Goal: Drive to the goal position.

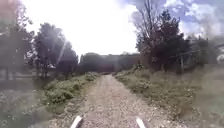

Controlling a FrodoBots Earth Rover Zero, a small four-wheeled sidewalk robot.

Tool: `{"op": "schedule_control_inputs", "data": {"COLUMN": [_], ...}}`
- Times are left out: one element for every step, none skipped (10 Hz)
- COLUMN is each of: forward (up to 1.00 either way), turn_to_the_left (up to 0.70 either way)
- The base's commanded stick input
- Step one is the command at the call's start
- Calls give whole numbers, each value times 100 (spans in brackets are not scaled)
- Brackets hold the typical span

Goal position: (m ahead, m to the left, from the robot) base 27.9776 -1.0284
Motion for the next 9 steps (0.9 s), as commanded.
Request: {"op": "schedule_control_inputs", "data": {"forward": [70, 70, 70, 70, 70, 70, 70, 70, 70], "turn_to_the_left": [0, 0, 0, 0, 26, 6, 0, 0, 0]}}
